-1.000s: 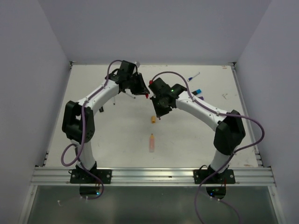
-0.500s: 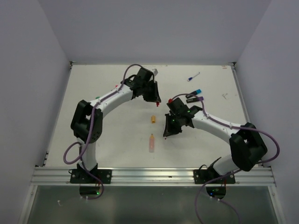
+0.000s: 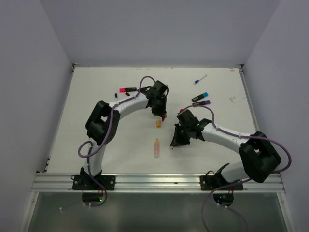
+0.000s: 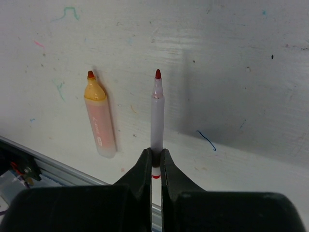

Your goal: Open the pen caps

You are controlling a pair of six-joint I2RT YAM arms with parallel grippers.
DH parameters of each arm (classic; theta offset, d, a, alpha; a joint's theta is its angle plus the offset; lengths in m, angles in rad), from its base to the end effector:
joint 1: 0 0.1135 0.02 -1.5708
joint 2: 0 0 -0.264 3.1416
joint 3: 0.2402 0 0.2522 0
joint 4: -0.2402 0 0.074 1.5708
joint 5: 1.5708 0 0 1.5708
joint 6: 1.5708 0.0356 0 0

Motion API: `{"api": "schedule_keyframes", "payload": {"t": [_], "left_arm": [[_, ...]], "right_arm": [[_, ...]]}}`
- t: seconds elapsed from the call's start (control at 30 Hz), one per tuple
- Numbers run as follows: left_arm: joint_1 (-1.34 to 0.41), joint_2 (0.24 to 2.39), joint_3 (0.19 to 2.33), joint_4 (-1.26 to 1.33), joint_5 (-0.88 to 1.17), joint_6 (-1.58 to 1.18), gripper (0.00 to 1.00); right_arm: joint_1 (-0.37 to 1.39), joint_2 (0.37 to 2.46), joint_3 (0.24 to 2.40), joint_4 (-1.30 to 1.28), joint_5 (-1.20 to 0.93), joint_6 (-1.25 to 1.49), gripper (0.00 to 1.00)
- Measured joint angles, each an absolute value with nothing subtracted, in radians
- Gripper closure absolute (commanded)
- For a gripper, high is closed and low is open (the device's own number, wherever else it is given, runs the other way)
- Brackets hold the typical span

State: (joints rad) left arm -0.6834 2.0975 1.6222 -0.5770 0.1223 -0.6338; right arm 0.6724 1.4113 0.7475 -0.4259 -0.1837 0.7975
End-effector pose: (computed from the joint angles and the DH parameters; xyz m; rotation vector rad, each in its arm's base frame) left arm 0.3479 -0.2889 0.1880 0.1127 2.7450 -0.5789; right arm 0.1981 0.1660 0.1739 0.1132 2.8306 0.6594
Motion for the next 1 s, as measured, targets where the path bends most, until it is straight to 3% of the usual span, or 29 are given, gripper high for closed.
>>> {"api": "schedule_keyframes", "payload": {"t": [0.1, 0.47, 1.0], "left_arm": [[-0.685, 2.117, 1.623, -0.577, 0.121, -0.633, 0.99], [-0.701, 2.136, 1.618, -0.573, 0.117, -0.634, 0.79], [-0.702, 2.137, 1.575, -0.537, 0.127, -0.635, 0.55]], "right_arm": [[0.681, 1.435, 0.748, -0.396, -0.194, 0.797, 1.00], [0.700, 1.500, 0.749, -0.355, -0.207, 0.801, 0.95], [0.700, 1.514, 0.748, -0.350, -0.216, 0.804, 0.67]]}}
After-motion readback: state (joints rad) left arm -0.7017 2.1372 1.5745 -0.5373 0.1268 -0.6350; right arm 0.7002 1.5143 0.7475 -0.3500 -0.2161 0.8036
